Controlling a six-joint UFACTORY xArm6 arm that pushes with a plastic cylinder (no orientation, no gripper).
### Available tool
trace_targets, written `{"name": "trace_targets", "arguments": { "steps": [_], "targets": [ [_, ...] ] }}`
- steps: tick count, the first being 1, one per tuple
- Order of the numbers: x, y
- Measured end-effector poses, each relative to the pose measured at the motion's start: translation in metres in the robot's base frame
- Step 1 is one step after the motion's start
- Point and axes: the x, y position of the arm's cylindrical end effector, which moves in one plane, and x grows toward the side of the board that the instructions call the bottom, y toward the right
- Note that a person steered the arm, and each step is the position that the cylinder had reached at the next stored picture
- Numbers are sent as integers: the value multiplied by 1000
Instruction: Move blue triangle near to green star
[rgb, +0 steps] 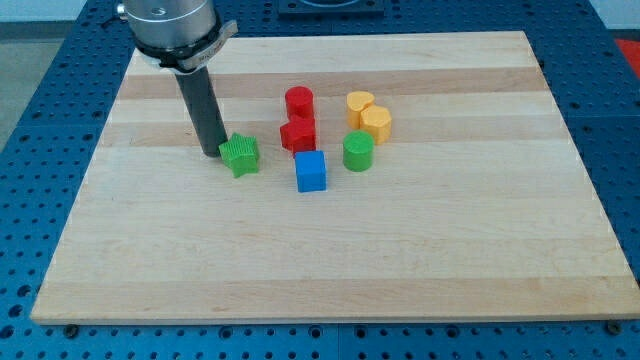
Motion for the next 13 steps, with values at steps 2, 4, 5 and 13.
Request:
{"name": "trace_targets", "arguments": {
  "steps": [2, 4, 5, 13],
  "targets": [
    [-28, -60],
    [-122, -7],
    [-174, 13],
    [-121, -68]
  ]
}}
